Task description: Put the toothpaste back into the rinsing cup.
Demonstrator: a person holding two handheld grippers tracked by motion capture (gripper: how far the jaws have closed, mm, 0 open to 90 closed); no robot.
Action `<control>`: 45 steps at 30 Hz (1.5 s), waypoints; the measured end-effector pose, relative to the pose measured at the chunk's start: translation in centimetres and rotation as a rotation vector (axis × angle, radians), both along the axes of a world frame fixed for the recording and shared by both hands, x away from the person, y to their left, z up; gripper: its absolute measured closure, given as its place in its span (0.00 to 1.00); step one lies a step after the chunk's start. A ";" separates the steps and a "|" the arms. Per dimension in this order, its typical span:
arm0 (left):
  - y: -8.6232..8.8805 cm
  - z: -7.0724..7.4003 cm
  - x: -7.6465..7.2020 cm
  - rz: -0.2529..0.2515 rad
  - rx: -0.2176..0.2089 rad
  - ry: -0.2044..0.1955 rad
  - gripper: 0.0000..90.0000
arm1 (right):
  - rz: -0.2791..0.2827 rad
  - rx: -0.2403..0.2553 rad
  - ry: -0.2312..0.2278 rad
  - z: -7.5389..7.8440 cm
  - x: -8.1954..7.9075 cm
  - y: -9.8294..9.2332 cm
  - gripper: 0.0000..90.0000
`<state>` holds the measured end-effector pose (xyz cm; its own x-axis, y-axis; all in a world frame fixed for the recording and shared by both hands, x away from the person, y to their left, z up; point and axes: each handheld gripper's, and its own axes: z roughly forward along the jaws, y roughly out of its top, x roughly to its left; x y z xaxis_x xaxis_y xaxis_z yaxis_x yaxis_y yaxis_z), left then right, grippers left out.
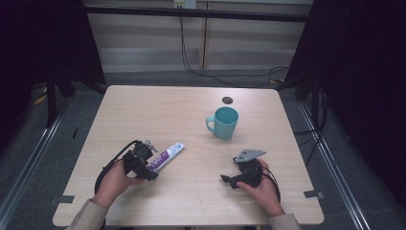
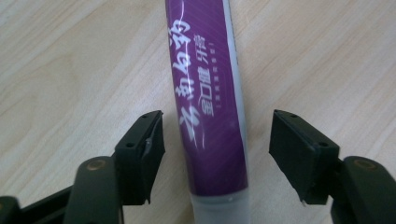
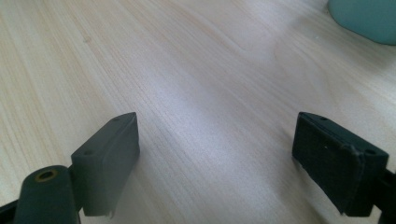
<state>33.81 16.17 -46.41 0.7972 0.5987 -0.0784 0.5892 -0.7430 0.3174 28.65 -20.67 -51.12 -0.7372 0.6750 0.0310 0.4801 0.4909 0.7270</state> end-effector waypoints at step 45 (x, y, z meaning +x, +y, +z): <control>-1.7 2.7 0.0 -0.033 -0.079 -0.049 0.83 | -0.006 0.000 0.006 0.1 0.0 0.0 0.16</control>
